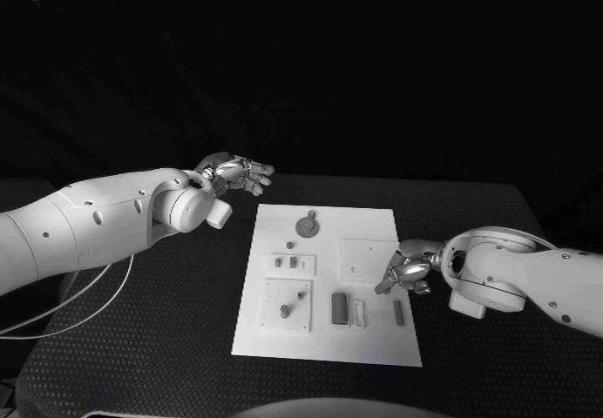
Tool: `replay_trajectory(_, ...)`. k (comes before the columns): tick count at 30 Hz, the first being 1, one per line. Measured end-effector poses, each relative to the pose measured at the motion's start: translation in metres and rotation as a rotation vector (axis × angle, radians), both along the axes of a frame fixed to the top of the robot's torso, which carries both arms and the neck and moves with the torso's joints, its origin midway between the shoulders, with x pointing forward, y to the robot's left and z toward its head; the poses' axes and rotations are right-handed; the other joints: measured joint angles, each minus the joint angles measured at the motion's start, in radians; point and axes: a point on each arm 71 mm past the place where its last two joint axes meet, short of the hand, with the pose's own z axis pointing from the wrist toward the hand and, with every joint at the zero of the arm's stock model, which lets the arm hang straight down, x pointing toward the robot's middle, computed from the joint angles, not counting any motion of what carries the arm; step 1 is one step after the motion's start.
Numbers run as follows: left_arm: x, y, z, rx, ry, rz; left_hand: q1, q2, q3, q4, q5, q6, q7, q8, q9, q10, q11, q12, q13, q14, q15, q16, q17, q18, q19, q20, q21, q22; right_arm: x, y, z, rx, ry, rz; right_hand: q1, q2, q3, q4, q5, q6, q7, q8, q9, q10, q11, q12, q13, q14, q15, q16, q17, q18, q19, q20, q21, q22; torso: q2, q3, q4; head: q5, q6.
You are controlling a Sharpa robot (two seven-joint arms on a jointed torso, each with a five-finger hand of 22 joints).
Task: Assemble the parts on the task board
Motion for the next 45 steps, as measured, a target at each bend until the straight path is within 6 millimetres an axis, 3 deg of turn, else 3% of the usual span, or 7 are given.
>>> replay_trajectory(14,0.0,0.0,0.0,0.001,0.001,0.0,-0.003,-0.003,0.0,0.0,0.0,0.0,0.0,0.0,0.0,0.0,0.0,0.0,0.0,0.0,0.0,0.0,0.001,0.0,0.0,0.0,0.0,0.001,0.001,-0.034,-0.006,-0.167,-0.009,-0.035,-0.005,0.005,0.003,0.022,0.0,0.0,0.0,0.0,0.01,0.0,0.0,0.004,0.007,0.0,0.0,0.0,0.001,0.001,0.0,0.0,0.0,0.0,0.001,0.0006,-0.0006,-0.006,0.004)
replay_trajectory(33,0.0,0.001,0.0,0.001,0.002,0.0,-0.004,-0.004,0.0,0.0,0.0,0.0,0.0,0.0,0.0,0.0,0.0,0.0,0.0,0.0,0.0,0.0,0.002,0.0,0.0,0.0,0.0,0.002,-0.014,-0.024,-0.039,-0.232,0.059,-0.013,-0.039,0.007,-0.007,0.048,0.0,-0.001,-0.002,0.0,0.016,0.0,0.0,0.004,0.01,-0.001,0.002,0.004,0.003,0.002,-0.002,0.002,0.0,0.0,0.002,-0.0007,0.0027,-0.014,0.0)
replay_trajectory(45,-0.001,0.002,0.0,0.001,0.002,0.001,-0.004,-0.004,0.0,0.0,0.0,0.0,0.0,0.0,0.0,0.0,0.0,0.0,0.0,0.0,0.0,0.0,0.003,0.0,0.0,0.0,0.0,0.001,-0.016,-0.015,-0.045,-0.232,0.075,0.002,-0.058,0.005,-0.009,0.055,0.0,0.0,-0.004,0.011,0.019,0.0,0.0,0.004,0.011,-0.001,0.002,0.004,0.003,0.002,-0.001,0.002,0.0,0.001,0.002,-0.0012,0.003,-0.012,-0.005)
